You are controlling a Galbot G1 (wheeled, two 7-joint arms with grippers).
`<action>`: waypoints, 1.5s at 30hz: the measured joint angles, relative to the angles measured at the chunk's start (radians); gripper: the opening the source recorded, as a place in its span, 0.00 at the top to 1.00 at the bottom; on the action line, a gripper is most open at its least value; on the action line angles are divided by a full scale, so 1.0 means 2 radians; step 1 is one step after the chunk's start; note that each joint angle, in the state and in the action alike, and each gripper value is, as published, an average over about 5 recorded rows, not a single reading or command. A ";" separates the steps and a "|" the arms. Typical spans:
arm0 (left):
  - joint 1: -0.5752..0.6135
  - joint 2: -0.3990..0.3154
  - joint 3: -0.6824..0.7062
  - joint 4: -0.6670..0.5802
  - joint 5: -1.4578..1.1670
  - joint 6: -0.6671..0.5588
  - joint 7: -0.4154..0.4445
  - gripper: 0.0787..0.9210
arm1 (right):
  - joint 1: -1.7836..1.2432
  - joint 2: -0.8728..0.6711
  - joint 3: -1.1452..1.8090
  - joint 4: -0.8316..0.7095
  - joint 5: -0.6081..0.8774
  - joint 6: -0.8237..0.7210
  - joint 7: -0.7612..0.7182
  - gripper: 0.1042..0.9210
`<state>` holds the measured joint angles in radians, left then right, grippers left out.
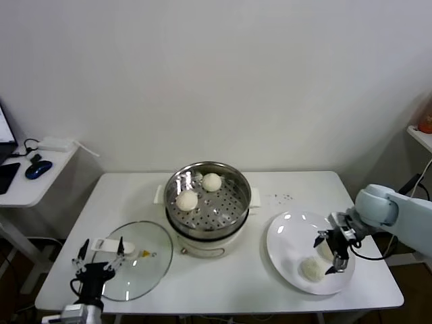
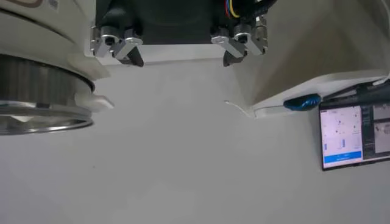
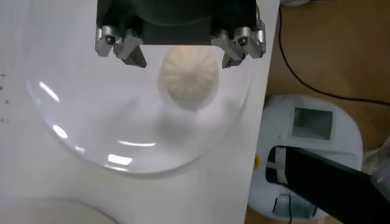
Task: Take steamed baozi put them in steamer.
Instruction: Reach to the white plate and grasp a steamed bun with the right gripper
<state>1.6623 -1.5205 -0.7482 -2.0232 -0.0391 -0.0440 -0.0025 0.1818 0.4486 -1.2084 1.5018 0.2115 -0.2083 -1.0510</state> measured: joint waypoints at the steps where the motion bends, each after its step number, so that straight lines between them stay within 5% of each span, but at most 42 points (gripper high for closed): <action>1: 0.000 0.000 0.000 0.000 0.000 0.000 0.000 0.12 | -0.006 0.002 0.003 -0.002 -0.002 0.000 0.001 0.12; 31: -0.007 -0.001 0.000 0.011 0.001 0.001 0.000 0.12 | -0.056 0.041 0.032 -0.035 -0.023 -0.004 0.010 0.12; 45: -0.007 0.000 0.000 0.011 0.001 0.001 0.000 0.12 | -0.059 0.038 0.034 -0.031 -0.024 -0.005 0.010 0.22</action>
<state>1.6492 -1.5211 -0.7476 -2.0016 -0.0369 -0.0417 -0.0034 0.0630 0.5246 -1.1395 1.4393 0.1634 -0.2175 -1.0304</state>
